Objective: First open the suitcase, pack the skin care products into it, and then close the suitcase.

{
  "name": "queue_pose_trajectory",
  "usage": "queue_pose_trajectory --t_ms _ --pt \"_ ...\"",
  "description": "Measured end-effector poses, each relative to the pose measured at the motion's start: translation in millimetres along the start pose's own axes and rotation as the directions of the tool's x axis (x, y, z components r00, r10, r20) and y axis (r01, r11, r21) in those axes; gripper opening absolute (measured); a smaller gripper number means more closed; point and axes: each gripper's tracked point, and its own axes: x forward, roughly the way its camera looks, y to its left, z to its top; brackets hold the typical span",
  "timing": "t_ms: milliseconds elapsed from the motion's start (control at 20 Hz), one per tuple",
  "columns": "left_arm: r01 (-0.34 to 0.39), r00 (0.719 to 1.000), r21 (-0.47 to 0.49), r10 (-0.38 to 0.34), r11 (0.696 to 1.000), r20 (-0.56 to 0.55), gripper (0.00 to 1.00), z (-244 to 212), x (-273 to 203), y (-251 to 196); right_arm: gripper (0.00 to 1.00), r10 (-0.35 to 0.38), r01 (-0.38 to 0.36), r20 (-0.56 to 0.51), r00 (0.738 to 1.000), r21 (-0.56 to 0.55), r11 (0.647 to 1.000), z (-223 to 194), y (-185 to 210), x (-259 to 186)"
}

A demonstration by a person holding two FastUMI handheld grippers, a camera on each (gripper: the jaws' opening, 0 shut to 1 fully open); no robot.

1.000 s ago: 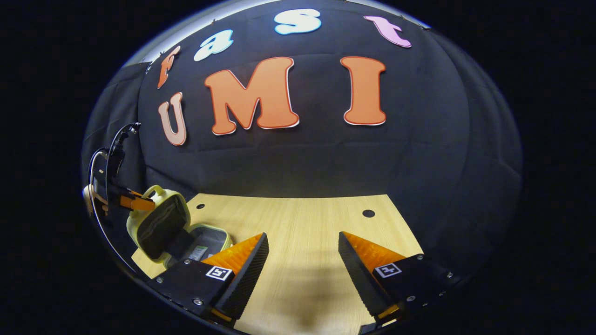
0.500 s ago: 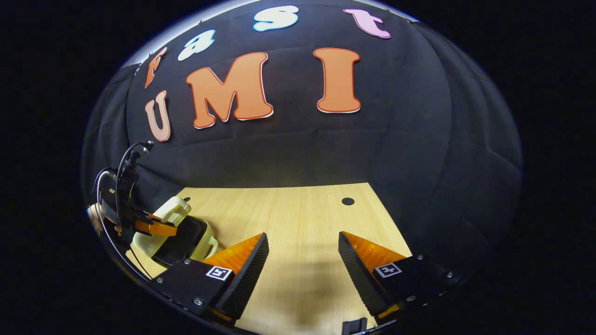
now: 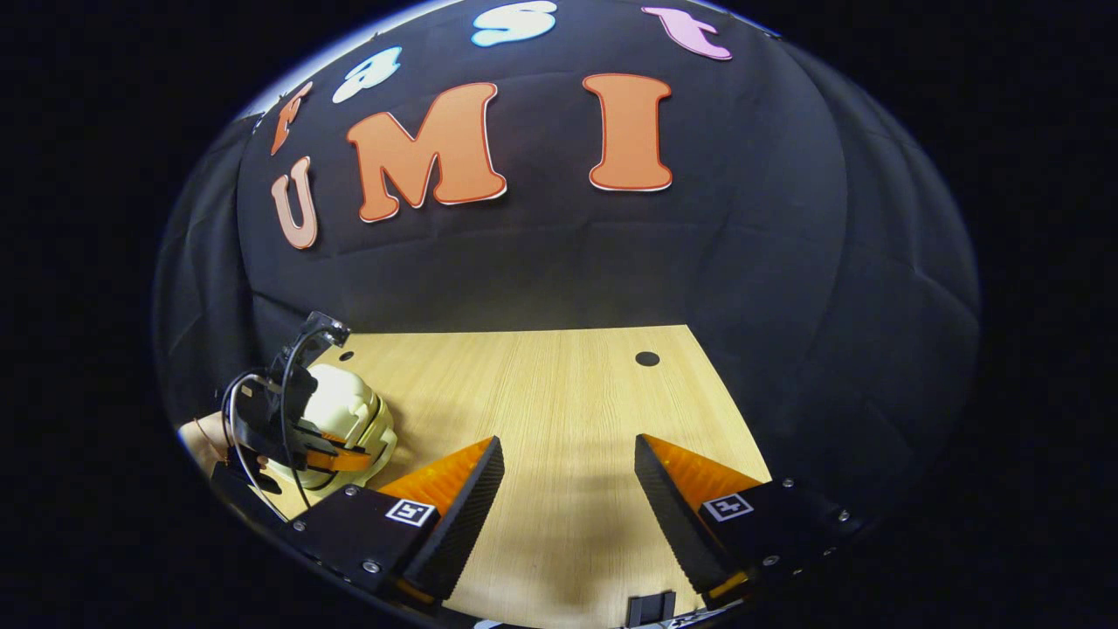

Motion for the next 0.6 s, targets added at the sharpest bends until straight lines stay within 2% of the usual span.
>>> queue_pose_trajectory --t_ms 50,150,200,300,450,500,600 --pt "-0.008 1.000 0.012 0.008 1.000 -0.003 0.14 1 0 -2 0.96 0.006 -0.006 -0.001 1.000 0.005 1.000 0 1 0" --pt "-0.028 0.999 -0.005 0.028 1.000 -0.033 0.24 -3 -7 -5 0.96 0.020 -0.020 -0.002 1.000 0.021 1.000 0 3 -3" --pt "-0.027 0.999 -0.016 0.027 0.999 -0.023 0.31 -1 -12 -9 0.96 0.031 -0.031 -0.001 1.000 0.023 0.999 1 4 -5" --pt "-0.023 1.000 -0.048 0.023 0.999 0.017 0.35 8 -27 -24 0.96 0.043 -0.043 0.003 0.999 0.014 0.999 2 3 -7" --pt "-0.016 0.991 -0.107 0.030 0.994 0.127 1.00 34 -62 -51 0.96 0.062 -0.062 0.016 0.998 0.009 0.998 8 4 -10" --pt "-0.017 0.982 -0.131 0.041 0.991 0.185 1.00 41 -85 -35 0.96 0.072 -0.072 0.026 0.997 0.007 0.997 11 7 -10" --pt "-0.034 0.948 -0.181 0.089 0.983 0.305 0.99 59 -100 -43 0.96 0.086 -0.086 0.048 0.995 -0.005 0.996 19 10 -7"
